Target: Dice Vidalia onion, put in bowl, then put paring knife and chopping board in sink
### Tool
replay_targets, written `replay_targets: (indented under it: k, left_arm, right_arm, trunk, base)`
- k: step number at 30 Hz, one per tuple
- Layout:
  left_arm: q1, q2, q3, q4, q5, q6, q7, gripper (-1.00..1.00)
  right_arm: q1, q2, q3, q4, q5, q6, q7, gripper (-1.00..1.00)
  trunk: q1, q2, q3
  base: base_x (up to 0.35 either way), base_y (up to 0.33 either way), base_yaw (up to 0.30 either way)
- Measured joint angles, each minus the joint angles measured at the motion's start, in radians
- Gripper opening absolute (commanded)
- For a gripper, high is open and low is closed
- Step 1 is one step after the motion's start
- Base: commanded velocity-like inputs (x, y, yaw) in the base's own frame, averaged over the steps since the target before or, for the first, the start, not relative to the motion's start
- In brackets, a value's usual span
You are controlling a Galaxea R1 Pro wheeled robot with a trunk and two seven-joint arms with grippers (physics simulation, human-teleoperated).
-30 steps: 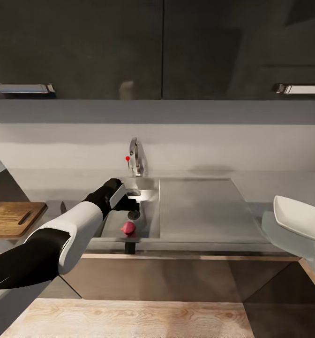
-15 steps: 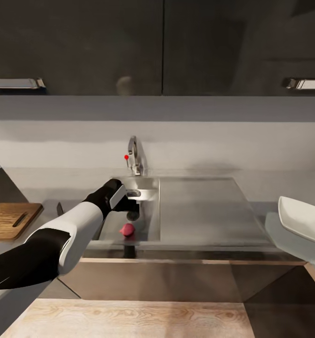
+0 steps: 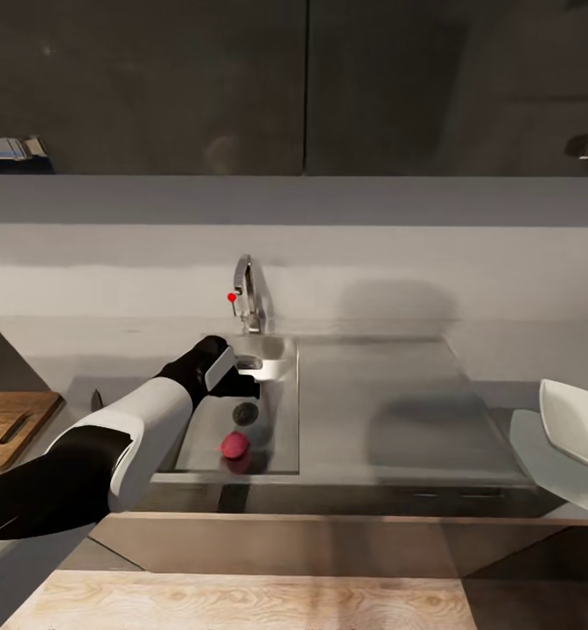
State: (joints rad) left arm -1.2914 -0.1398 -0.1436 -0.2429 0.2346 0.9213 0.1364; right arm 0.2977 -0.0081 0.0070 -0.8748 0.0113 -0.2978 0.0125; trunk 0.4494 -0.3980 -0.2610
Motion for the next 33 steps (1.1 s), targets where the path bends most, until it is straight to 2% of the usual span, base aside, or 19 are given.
replay_targets:
  k: [9, 33]
  left_arm:
    - [0.029, 0.0, -0.001, 0.0, -0.001, -0.001, 0.0, 1.0]
    - [0.034, 0.01, -0.001, 0.0, -0.001, -0.002, 0.0, 1.0]
  right_arm:
    - [0.0, 0.0, 0.0, -0.001, 0.0, 0.0, 0.0, 1.0]
    - [0.0, 0.001, 0.0, 0.0, 0.0, 0.001, 0.0, 1.0]
  trunk:
    - [0.0, 0.0, -0.014]
    - [0.0, 0.0, -0.053]
  base:
    - [-0.049, -0.005, 0.0]
    - [-0.058, -0.003, 0.0]
